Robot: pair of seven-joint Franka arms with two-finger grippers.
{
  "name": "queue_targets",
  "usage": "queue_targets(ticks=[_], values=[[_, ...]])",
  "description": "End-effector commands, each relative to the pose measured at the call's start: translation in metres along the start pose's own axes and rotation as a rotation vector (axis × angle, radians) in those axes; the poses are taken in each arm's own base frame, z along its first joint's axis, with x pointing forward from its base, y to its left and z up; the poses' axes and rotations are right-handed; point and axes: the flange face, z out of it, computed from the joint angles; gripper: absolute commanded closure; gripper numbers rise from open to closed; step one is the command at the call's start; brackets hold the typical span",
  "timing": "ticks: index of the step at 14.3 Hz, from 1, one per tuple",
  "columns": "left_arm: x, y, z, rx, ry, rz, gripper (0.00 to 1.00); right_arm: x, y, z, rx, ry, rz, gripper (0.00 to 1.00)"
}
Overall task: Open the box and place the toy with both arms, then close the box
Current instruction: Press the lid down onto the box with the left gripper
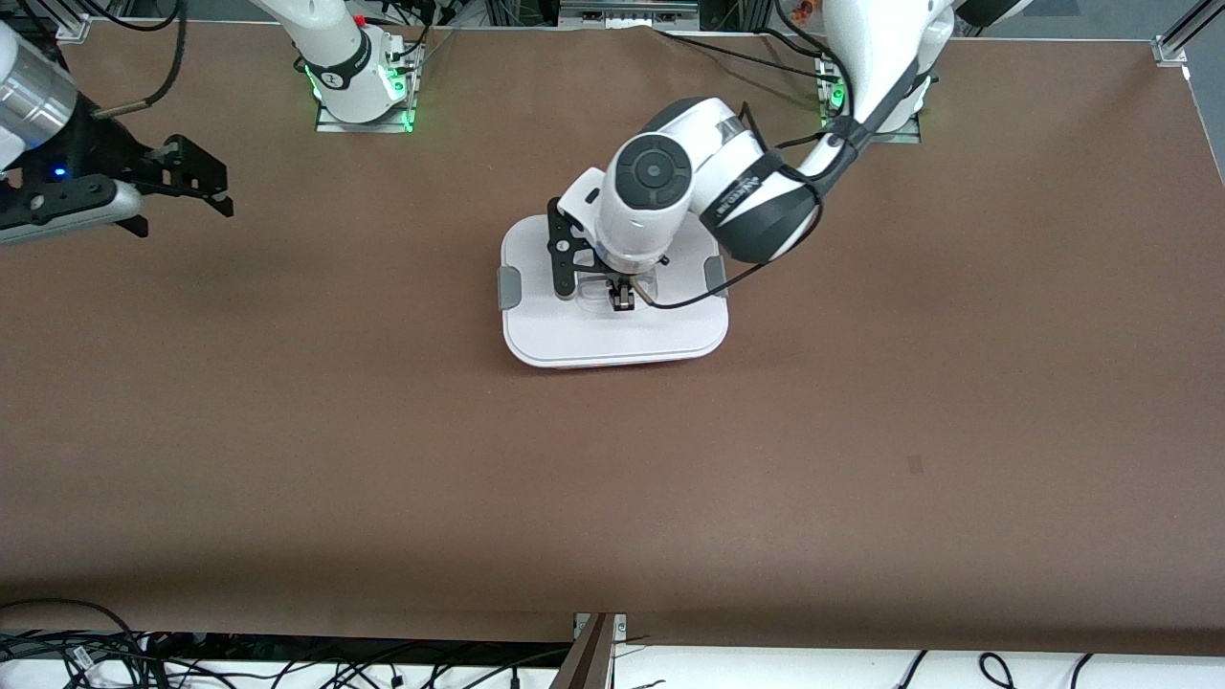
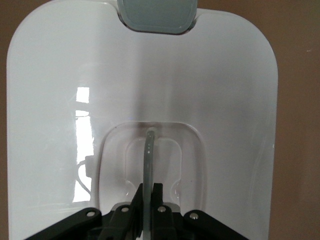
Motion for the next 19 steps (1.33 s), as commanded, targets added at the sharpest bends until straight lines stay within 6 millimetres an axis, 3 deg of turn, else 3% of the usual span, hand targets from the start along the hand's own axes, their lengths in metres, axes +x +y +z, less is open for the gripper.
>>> queue_targets(ticks=[1,4,6,10,19], values=[[0.004,0.001,0.006,0.045,-0.045,-0.003,1.0,-0.002,0.005,-0.001,0.008,0.009,-0.031,0.0],[0.004,0.003,0.032,0.013,-0.068,-0.038,1.0,-0.003,0.01,-0.002,0.007,0.009,-0.041,0.0],[0.009,0.012,0.036,0.012,-0.076,-0.032,1.0,-0.006,0.019,-0.006,0.008,0.015,-0.004,0.0],[0.009,0.016,0.04,0.009,-0.083,-0.019,1.0,-0.003,0.019,-0.014,0.006,0.033,-0.008,0.0],[0.002,0.012,0.022,0.003,-0.074,-0.026,1.0,-0.007,0.022,-0.008,0.002,0.0,0.064,0.0]])
